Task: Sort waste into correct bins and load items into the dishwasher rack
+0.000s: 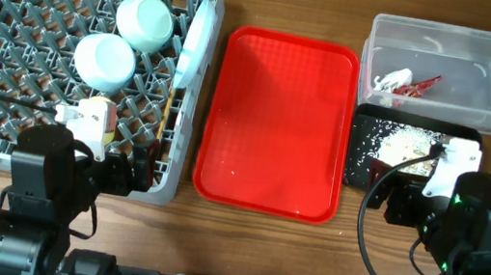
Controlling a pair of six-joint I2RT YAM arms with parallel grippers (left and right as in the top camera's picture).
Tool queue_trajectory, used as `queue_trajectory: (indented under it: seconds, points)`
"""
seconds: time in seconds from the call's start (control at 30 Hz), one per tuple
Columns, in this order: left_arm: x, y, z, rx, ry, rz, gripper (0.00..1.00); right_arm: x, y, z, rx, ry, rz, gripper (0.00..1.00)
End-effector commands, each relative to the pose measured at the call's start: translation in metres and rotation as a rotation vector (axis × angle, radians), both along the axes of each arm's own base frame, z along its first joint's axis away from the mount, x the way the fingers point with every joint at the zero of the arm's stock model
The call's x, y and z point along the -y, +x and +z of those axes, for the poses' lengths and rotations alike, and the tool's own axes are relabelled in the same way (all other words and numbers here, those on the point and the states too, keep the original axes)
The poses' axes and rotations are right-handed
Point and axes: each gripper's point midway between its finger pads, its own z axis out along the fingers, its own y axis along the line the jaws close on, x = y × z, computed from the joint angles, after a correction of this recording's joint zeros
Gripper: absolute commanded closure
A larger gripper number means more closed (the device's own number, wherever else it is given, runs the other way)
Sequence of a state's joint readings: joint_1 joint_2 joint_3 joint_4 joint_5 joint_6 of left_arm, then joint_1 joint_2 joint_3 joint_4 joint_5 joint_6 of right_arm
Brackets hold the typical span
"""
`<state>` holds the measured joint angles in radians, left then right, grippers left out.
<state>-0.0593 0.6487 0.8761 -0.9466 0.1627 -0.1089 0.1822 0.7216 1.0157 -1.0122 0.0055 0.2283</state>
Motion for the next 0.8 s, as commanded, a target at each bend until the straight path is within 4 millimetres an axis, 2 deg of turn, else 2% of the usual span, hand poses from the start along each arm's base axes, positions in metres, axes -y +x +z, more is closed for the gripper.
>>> queue_trajectory:
  seconds: [0.0, 0.13, 0.23, 0.3, 0.5, 0.77]
  points:
    - [0.003, -0.002, -0.002, -0.002, 0.004, -0.029, 0.00, 0.004, 0.001, -0.006, -0.014, -0.032, -0.007, 0.00]
    - [0.003, -0.002, -0.002, -0.002, 0.004, -0.029, 0.00, 0.008, -0.004, 0.004, 0.045, -0.063, 0.006, 0.00]
    - [0.003, -0.002, -0.002, -0.002, 0.004, -0.029, 0.00, 0.007, 0.002, 0.018, 0.220, -0.066, 0.025, 0.00]
    - [0.003, -0.002, -0.002, -0.002, 0.004, -0.029, 0.00, 0.007, 0.003, 0.020, 0.343, -0.034, 0.011, 0.00]
    - [0.003, -0.002, -0.002, -0.002, 0.004, -0.029, 0.00, 0.003, 0.005, 0.006, 0.650, 0.059, 0.008, 0.00]
    - [0.003, -0.002, -0.003, -0.002, 0.004, -0.029, 0.00, 0.013, 0.007, 0.000, 0.870, 0.083, -0.017, 0.00]
